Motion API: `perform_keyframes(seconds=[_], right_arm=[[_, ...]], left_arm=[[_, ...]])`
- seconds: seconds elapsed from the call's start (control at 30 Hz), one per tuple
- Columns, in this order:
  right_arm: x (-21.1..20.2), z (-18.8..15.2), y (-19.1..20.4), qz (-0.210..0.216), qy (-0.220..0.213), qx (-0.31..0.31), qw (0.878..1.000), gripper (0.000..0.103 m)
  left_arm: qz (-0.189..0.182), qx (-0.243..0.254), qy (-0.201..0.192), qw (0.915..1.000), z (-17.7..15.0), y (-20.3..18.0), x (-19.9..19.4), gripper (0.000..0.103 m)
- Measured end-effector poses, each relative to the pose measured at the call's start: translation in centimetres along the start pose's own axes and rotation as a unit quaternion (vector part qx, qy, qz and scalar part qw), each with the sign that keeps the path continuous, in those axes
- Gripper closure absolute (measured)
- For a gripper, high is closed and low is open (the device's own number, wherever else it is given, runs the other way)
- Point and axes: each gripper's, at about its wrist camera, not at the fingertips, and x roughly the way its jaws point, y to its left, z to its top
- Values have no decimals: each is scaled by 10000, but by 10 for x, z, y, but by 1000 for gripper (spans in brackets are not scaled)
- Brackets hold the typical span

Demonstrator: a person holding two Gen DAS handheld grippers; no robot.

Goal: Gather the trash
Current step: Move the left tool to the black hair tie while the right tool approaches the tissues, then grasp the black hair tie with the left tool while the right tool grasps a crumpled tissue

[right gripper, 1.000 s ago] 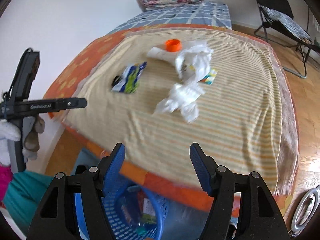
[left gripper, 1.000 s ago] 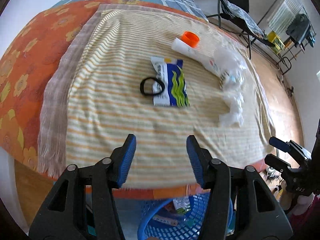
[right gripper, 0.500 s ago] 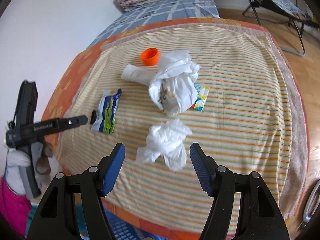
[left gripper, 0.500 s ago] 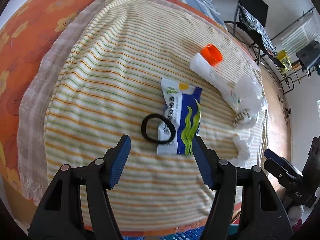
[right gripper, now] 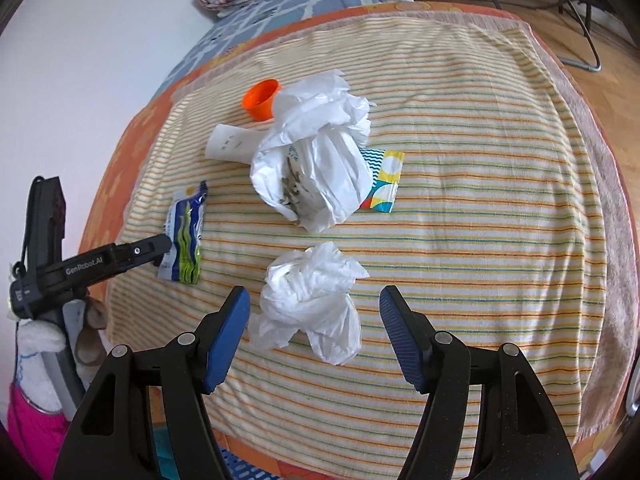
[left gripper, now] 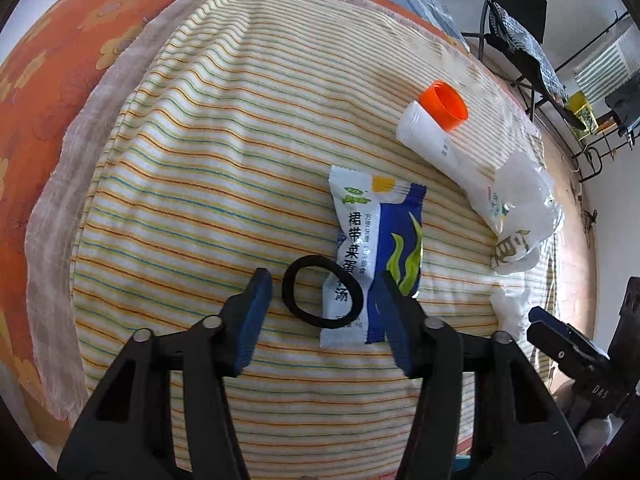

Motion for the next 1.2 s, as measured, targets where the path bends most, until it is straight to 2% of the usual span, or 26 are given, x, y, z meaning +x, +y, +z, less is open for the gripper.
perform_keyframes(seconds=[0.13, 0.43, 0.5, 0.73, 0.77, 0.8, 0.83, 1.0, 1.2], right_arm=[[7, 3, 0, -24, 44, 49, 10000, 36], [20, -1, 11, -196, 175, -155, 9995, 36], [24, -2, 15, -223, 215, -218, 9993, 36], [28, -4, 20, -312, 170, -367, 9987, 37], [27, -4, 20, -275, 157, -361, 9988, 47], [27, -4, 20, -273, 166, -356, 9989, 62], [26, -5, 19, -267, 191, -343, 9989, 66], [15, -7, 13, -84, 76, -266, 9996, 72], [-2, -9, 14, 45, -113, -254, 9996, 74]], left_arm=[[-51, -22, -9, 10000, 2, 3, 2, 54], [-28, -36, -112, 9999, 7, 11, 0, 80], [-8, -24, -139, 9999, 7, 13, -1, 88], [4, -65, -288, 9996, 6, 23, -7, 96], [-10, -76, -308, 9995, 6, 24, -9, 97], [-2, -77, -333, 9994, 6, 26, -11, 97], [11, -71, -353, 9994, 6, 26, -12, 97], [9, -41, -392, 9992, 4, 27, -17, 97], [-38, -56, -458, 9989, 3, 31, -26, 98]])
